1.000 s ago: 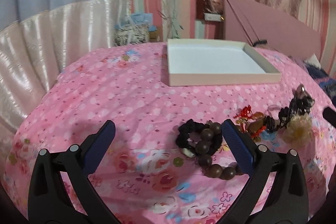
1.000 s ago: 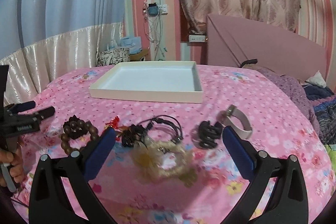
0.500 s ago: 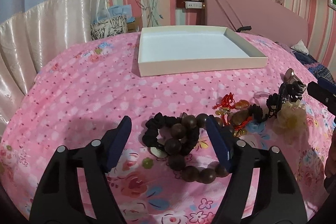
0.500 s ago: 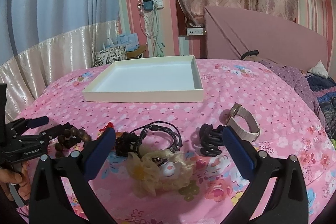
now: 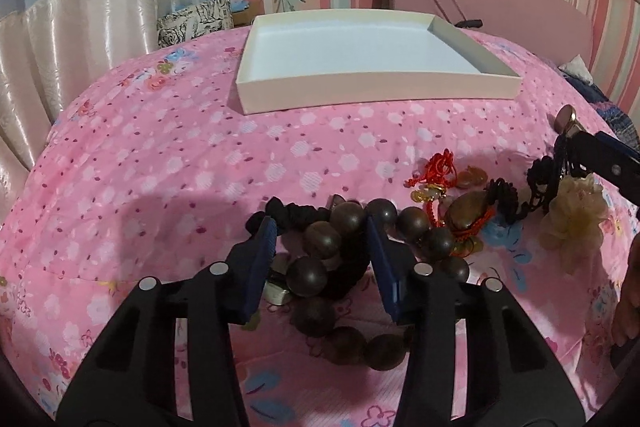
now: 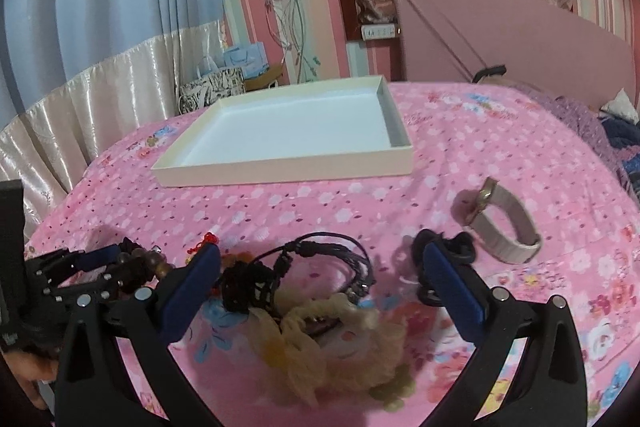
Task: Organize jewelry
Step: 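Grasp the brown bead bracelet with the left tool while the right tool grasps the black cord bracelet, then carry both bracelets into the white tray and open both tools to release them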
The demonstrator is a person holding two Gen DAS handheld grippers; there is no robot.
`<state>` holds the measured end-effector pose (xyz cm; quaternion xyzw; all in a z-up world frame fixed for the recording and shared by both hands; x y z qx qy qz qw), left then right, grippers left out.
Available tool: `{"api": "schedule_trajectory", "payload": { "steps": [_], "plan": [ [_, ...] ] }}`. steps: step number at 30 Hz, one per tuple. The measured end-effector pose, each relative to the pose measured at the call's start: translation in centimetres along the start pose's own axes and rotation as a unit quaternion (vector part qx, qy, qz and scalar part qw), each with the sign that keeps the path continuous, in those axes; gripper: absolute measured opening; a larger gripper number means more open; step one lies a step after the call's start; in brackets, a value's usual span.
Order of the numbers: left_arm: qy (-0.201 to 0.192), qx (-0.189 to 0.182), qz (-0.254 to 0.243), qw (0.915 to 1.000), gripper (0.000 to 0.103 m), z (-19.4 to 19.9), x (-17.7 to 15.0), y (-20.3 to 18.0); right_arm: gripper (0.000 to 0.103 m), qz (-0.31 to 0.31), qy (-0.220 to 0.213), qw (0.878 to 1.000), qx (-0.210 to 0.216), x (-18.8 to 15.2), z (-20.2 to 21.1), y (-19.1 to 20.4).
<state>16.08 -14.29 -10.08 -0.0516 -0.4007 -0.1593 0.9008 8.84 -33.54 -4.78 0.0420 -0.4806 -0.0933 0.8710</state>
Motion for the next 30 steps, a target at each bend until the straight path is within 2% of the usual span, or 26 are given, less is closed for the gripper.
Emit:
{"api": "schedule_trajectory", "payload": {
  "steps": [2, 3, 4, 5, 6, 7, 8, 9, 14, 15, 18, 30],
  "plan": [
    [0.004, -0.004, -0.001, 1.0, 0.043, -0.3, -0.1, -0.2, 0.101, 0.001, 0.017, 1.0, -0.005, -0.4, -1.1, 0.2],
    [0.007, -0.009, -0.001, 0.9999, 0.036, -0.4, -0.2, -0.3, 0.099, 0.003, 0.023, 1.0, -0.007, -0.6, -1.4, 0.2],
    [0.012, -0.017, 0.001, 0.9998, 0.035, -0.6, -0.3, -0.5, 0.096, 0.007, 0.033, 0.999, -0.007, -1.0, -2.0, 0.3],
    [0.011, -0.02, 0.004, 0.9997, 0.034, -0.6, -0.3, -0.4, 0.082, 0.001, 0.042, 0.999, 0.006, -1.3, -2.4, 0.3],
    [0.009, -0.025, 0.007, 0.9996, 0.03, -0.6, -0.3, -0.4, 0.057, -0.007, 0.045, 0.999, 0.019, -1.4, -2.5, 0.2],
    [0.008, -0.03, 0.01, 0.9995, 0.026, -0.5, -0.3, -0.4, 0.047, -0.011, 0.046, 0.998, 0.027, -1.3, -2.5, 0.3],
    [0.006, -0.034, 0.013, 0.9993, 0.018, -0.5, -0.3, -0.4, 0.039, -0.005, 0.046, 0.999, 0.025, -1.0, -2.5, 0.4],
    [0.003, -0.039, 0.016, 0.9991, 0.018, -0.4, -0.3, -0.4, 0.031, 0.0, 0.045, 0.999, 0.025, -0.9, -2.4, 0.5],
    [-0.013, -0.053, 0.034, 0.9979, 0.017, 0.1, 0.0, -0.3, 0.017, 0.0, 0.01, 0.999, 0.042, 0.1, -0.2, 0.9],
    [-0.016, -0.055, 0.033, 0.9978, 0.017, 0.3, 0.1, -0.4, 0.008, 0.0, 0.006, 0.999, 0.045, 0.3, 0.0, 0.9],
    [-0.027, -0.061, 0.033, 0.9972, 0.017, 1.1, 0.7, -0.6, 0.008, 0.001, -0.012, 0.999, 0.046, 1.3, 1.2, 0.9],
    [-0.074, -0.077, 0.03, 0.9938, 0.017, 6.2, 3.8, -1.0, 0.007, -0.012, -0.039, 0.997, 0.069, 3.2, 3.6, 0.3]
  ]
}}
Point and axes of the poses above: each gripper's, at about its wrist camera, not at the fingertips, and z roughly against the way its jaws point, y to its left, x to its top, the point moved 7 cm from there along -z, roughly the way its jaws point, and after that the axes turned 5 degrees about -y, right-handed, at the moved point
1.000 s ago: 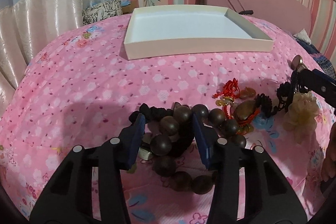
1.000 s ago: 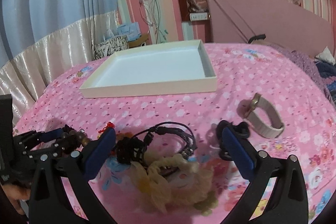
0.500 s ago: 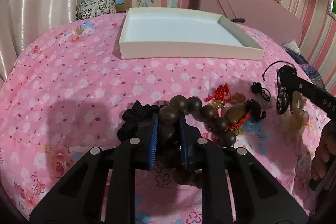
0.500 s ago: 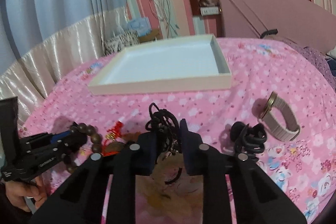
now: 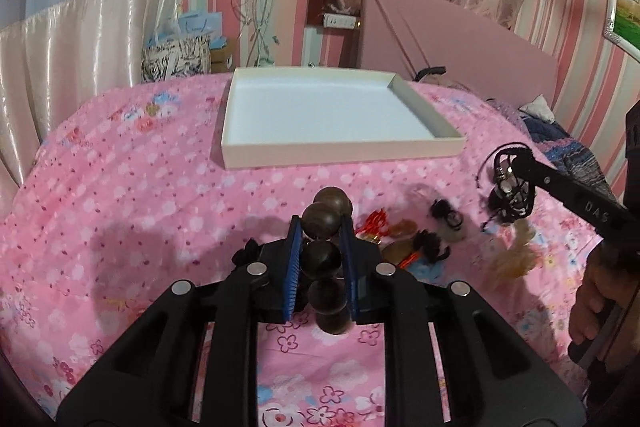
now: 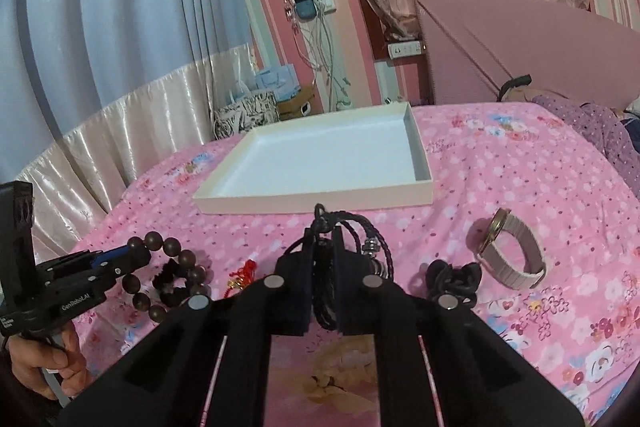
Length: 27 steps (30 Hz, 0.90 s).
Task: Organize jewelry
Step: 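Carry both bracelets into the white tray and open both tools to release them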
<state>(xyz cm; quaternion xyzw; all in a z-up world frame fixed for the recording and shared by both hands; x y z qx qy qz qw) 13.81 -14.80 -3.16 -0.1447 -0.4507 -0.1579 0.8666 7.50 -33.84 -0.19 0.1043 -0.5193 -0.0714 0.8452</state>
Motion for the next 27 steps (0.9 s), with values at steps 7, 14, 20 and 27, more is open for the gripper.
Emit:
{"api": "schedule_trajectory", "payload": {
  "steps": [7, 14, 20, 27],
  "plan": [
    [-0.023, 0.0, 0.005, 0.9997, 0.017, 2.0, 2.0, 0.8, 0.007, 0.01, -0.026, 1.0, 0.012, 2.2, 1.9, 1.0],
    [-0.041, 0.009, -0.003, 0.9991, 0.017, 2.2, 4.1, 1.0, 0.008, 0.029, -0.043, 0.998, 0.02, 4.4, 3.2, 1.8],
    [-0.051, 0.021, -0.011, 0.9984, 0.017, 1.5, 6.4, 1.6, 0.008, 0.038, -0.049, 0.998, 0.015, 6.0, 2.8, 1.5],
    [-0.057, 0.025, -0.01, 0.998, 0.017, -0.4, 9.5, 2.2, 0.008, 0.033, -0.058, 0.998, 0.016, 9.0, 1.1, 0.0]
  ]
}}
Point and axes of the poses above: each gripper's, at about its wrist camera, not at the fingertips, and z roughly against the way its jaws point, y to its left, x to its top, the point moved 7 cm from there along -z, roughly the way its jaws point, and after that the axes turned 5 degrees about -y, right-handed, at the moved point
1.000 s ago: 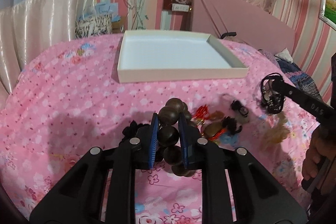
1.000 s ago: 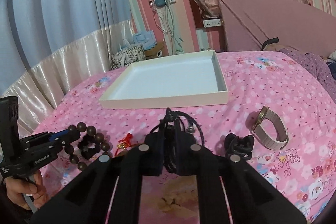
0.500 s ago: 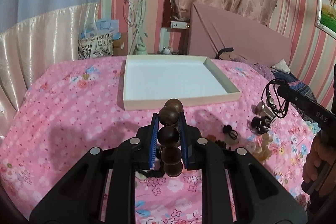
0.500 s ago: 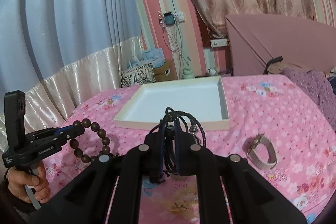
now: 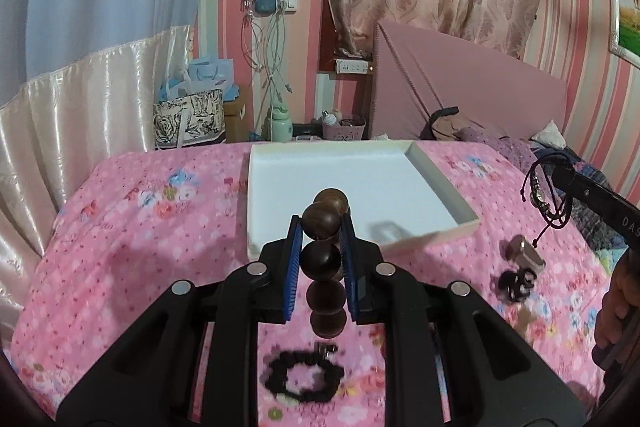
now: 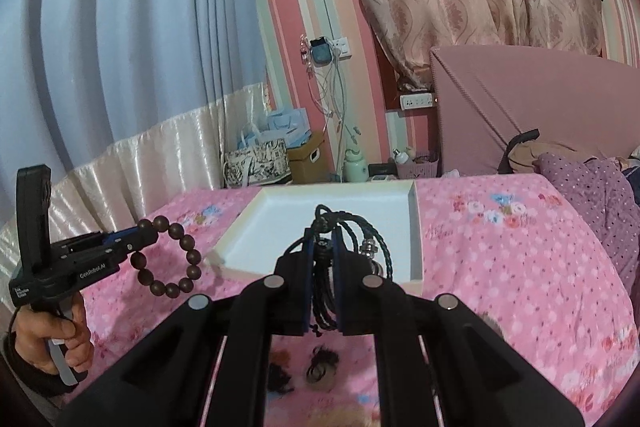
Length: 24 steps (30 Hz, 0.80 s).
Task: Organize jewelry
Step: 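Carry both bracelets into the white tray and open both tools to release them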
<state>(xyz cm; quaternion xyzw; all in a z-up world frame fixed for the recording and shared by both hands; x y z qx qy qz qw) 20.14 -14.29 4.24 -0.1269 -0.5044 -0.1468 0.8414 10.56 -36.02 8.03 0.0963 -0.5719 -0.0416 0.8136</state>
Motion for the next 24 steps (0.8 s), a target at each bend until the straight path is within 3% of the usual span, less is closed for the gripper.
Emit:
{"api": "schedule_trajectory", "payload": {
  "steps": [6, 13, 24],
  "plan": [
    [-0.01, 0.003, 0.01, 0.9999, 0.017, -2.7, 2.0, 0.7, 0.008, -0.009, 0.0, 1.0, -0.002, 1.4, -3.0, -1.7],
    [-0.008, 0.016, 0.022, 0.9996, 0.017, -7.4, 2.9, 2.3, 0.008, -0.025, 0.032, 0.999, 0.007, 0.7, -8.6, -3.6],
    [0.064, 0.022, 0.061, 0.9959, 0.017, -15.3, -1.2, 5.5, 0.008, 0.0, 0.093, 0.995, -0.026, -3.2, -15.3, -5.5]
  ]
}}
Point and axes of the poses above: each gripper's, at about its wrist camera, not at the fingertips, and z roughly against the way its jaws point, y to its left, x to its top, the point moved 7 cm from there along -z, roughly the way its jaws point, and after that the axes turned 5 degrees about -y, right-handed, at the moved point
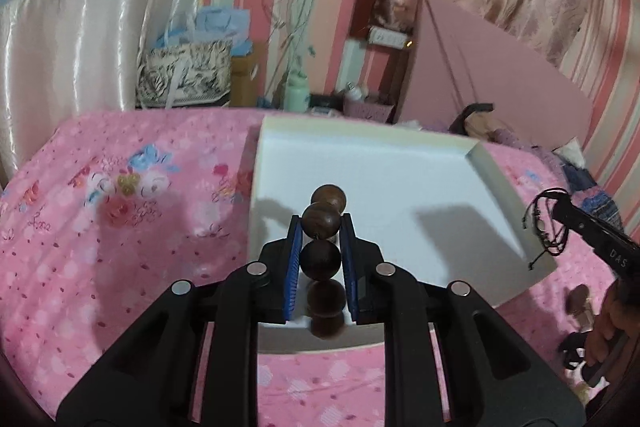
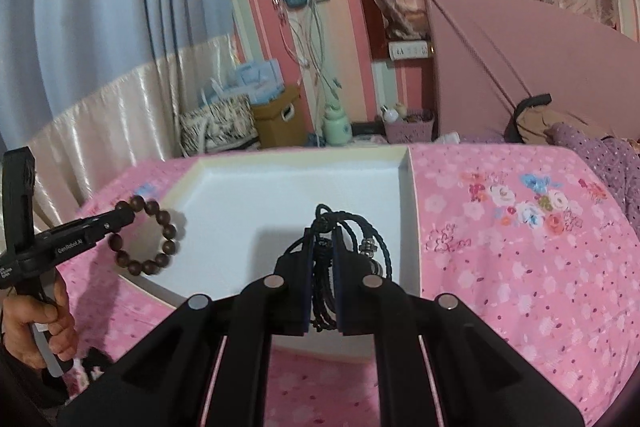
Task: Organize jewelry
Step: 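Carry both bracelets into the white tray and open both tools to release them, then withdraw both open tools from the tray back toward the remaining jewelry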
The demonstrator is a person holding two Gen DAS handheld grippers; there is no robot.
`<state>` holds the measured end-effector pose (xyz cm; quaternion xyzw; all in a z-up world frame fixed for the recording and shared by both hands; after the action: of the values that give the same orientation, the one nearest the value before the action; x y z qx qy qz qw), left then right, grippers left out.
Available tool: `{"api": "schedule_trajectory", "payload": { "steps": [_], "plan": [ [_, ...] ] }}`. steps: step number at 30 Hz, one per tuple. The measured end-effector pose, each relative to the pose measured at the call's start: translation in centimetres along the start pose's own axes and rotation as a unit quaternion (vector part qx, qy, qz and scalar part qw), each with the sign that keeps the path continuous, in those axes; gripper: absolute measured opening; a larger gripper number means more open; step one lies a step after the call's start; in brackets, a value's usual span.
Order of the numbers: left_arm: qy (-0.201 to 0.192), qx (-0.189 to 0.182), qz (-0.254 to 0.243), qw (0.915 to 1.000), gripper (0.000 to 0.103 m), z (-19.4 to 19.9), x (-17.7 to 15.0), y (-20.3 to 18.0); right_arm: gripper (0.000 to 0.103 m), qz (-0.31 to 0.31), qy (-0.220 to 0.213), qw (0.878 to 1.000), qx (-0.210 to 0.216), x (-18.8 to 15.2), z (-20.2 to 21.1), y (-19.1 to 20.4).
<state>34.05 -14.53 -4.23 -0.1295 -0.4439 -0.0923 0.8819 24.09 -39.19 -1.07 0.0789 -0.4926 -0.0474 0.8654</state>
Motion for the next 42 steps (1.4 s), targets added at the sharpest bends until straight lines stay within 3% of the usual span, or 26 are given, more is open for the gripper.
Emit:
{"api": "schedule_trajectory", "payload": {
  "steps": [5, 8, 16, 26, 28, 29, 30, 33, 42],
  "plan": [
    [0.045, 0.036, 0.011, 0.9983, 0.017, -2.1, -1.4, 1.5, 0.008, 0.004, 0.036, 0.999, -0.017, -0.9, -1.1, -0.4],
    [0.061, 0.031, 0.021, 0.9974, 0.017, -2.4, -2.2, 2.0, 0.008, 0.012, 0.051, 0.998, -0.029, -1.3, -1.5, -0.3],
    [0.058, 0.05, -0.009, 0.997, 0.017, -2.4, -2.8, 1.4, 0.008, 0.066, 0.096, 0.991, -0.073, -2.5, -3.1, 0.7],
    [0.056, 0.045, -0.036, 0.9968, 0.026, -2.2, -3.3, 0.6, 0.01, 0.065, 0.096, 0.991, -0.067, -2.7, -3.2, 0.8],
    [0.057, 0.043, -0.037, 0.9968, 0.034, -2.1, -3.3, 0.6, 0.022, 0.055, 0.093, 0.992, -0.06, -2.6, -3.1, 0.7],
    [0.057, 0.04, -0.037, 0.9969, 0.045, -2.0, -3.3, 0.4, 0.042, 0.051, 0.091, 0.993, -0.058, -2.6, -2.9, 0.7],
    [0.058, 0.033, -0.037, 0.9971, 0.052, -1.9, -3.3, 0.2, 0.055, 0.049, 0.087, 0.993, -0.059, -2.4, -2.8, 0.6],
    [0.058, 0.028, -0.037, 0.9972, 0.061, -1.4, -3.2, -0.3, 0.055, 0.039, 0.079, 0.995, -0.048, -2.1, -2.4, 0.8],
    [0.011, 0.005, -0.023, 0.9997, 0.069, 2.7, -1.0, -1.1, 0.055, 0.024, 0.057, 0.997, -0.041, -1.2, -0.7, 0.8]
  ]
}}
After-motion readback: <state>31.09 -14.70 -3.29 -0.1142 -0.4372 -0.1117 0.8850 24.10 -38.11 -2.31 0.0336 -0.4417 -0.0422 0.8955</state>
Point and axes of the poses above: each gripper's, at about its wrist camera, not at the fingertips, and z roughly against the way its jaws point, y to its left, x to its top, the point moved 7 cm from there along -z, roughly the way its jaws point, and after that the axes turned 5 degrees about -y, right-handed, at the moved point
